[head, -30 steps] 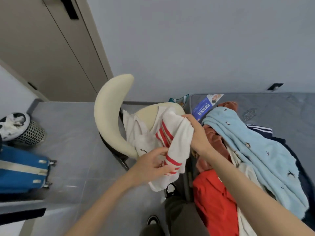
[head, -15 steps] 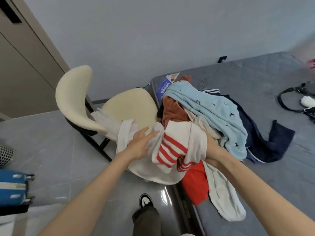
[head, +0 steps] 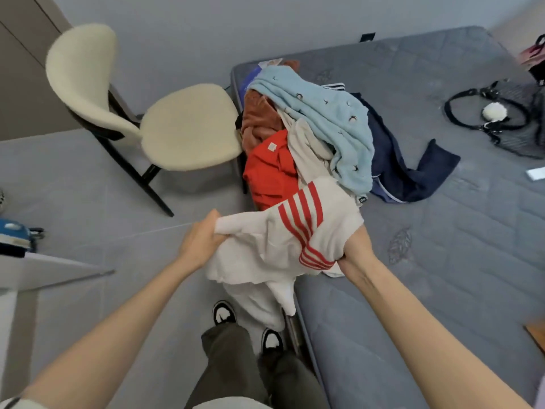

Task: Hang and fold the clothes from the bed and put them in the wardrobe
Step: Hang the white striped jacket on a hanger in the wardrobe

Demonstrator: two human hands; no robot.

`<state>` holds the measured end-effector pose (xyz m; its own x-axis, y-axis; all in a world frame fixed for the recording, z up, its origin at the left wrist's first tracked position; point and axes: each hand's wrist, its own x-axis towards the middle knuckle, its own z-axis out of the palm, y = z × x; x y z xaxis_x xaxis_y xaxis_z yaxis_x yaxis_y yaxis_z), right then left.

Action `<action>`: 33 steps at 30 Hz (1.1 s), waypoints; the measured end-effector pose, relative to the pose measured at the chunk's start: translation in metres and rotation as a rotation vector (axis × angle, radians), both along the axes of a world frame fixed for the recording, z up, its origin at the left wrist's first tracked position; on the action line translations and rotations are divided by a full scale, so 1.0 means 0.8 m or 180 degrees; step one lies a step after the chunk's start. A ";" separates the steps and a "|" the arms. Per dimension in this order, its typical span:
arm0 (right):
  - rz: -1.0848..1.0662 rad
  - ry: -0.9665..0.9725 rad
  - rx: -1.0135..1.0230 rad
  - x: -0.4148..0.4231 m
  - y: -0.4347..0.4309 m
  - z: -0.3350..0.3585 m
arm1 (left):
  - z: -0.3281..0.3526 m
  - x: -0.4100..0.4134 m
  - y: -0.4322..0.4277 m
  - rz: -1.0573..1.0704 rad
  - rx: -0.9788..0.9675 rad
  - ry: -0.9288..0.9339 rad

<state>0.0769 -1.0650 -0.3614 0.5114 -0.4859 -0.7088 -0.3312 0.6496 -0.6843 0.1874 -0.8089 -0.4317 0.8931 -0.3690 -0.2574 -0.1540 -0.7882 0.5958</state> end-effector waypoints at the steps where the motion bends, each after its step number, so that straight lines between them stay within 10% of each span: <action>1: -0.0060 -0.0040 0.0033 -0.008 0.003 -0.002 | 0.008 -0.004 0.013 0.0161 -0.0013 -0.0116; 8: 0.2972 0.0092 -0.2252 -0.017 0.060 0.012 | 0.115 -0.037 0.090 0.0744 -0.0075 -0.0718; 13: 0.4906 -0.1180 -0.3286 0.012 0.222 0.040 | 0.188 -0.098 0.153 0.0904 -0.0053 -0.0888; 18: 0.4467 -0.1701 -0.3451 0.006 0.334 0.090 | 0.241 -0.168 0.259 0.1349 -0.0131 -0.0761; 24: 0.3888 -0.2942 -0.2736 -0.029 0.467 0.180 | 0.219 -0.256 0.426 0.1356 0.1374 -0.0438; 28: 0.3883 -0.3096 -0.2456 -0.053 0.535 0.205 | 0.175 -0.334 0.503 0.2374 0.0010 0.0017; 33: 0.3730 -0.2390 -0.2733 -0.055 0.576 0.197 | 0.239 -0.370 0.561 0.3068 -0.0598 -0.1167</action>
<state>0.0330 -0.6046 -0.2041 0.9485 0.2961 0.1125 0.2139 -0.3367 -0.9170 -0.1090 -0.3598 -0.2406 0.8418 0.5344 0.0762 0.2942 -0.5726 0.7652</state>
